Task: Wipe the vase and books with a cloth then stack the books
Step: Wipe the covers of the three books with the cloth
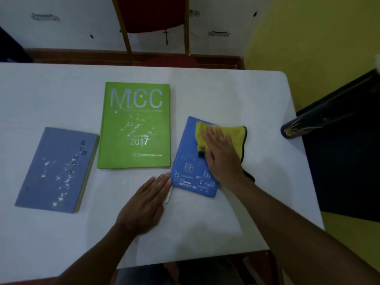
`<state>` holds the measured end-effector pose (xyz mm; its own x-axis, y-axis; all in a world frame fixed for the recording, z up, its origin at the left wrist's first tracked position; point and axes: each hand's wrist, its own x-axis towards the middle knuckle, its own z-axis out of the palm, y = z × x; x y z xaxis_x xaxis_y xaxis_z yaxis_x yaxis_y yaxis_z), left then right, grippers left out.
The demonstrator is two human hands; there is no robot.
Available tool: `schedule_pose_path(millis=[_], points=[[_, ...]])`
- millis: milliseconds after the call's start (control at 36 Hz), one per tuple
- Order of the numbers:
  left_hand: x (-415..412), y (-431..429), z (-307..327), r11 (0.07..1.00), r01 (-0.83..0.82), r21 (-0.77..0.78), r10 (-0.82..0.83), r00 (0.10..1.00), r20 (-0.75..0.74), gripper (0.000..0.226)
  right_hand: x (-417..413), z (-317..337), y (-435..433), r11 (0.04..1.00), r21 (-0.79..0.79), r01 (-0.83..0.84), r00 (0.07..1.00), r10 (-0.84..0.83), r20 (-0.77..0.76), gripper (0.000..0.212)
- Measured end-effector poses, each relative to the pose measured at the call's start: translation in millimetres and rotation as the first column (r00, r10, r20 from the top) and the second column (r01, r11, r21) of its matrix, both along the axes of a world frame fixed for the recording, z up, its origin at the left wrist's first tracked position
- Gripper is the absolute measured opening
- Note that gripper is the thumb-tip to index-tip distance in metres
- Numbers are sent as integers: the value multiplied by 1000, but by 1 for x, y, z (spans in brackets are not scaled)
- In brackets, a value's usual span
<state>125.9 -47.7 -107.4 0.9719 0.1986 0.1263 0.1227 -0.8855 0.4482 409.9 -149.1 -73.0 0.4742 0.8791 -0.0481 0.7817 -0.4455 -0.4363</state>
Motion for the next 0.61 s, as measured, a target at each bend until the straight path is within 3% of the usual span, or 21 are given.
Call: schedule_pose_path(millis=[111,306,444,528,611], points=[[0,0,1,1000,7,14,-7,1000,3,64,3,-2,33,998,-26,49,999,-48,18,56],[0,0,2,999,13,-33,-13,1000,-7,64,-82,-18,-19,969,228,-93,991,69,114,42],[-1,7,10,960,-84,-269,68,995,-67,65,-112,-14,-58,954,288,-82,994,57,97,41],[-13,14,20,920,-186,-345,156,981,-113,64,-120,-2,-55,948,254,194,980,-174,-97,49],[-30,23,30,892,-290,-347,256,956,-141,60,-120,24,-31,795,253,552,820,-461,-339,53]])
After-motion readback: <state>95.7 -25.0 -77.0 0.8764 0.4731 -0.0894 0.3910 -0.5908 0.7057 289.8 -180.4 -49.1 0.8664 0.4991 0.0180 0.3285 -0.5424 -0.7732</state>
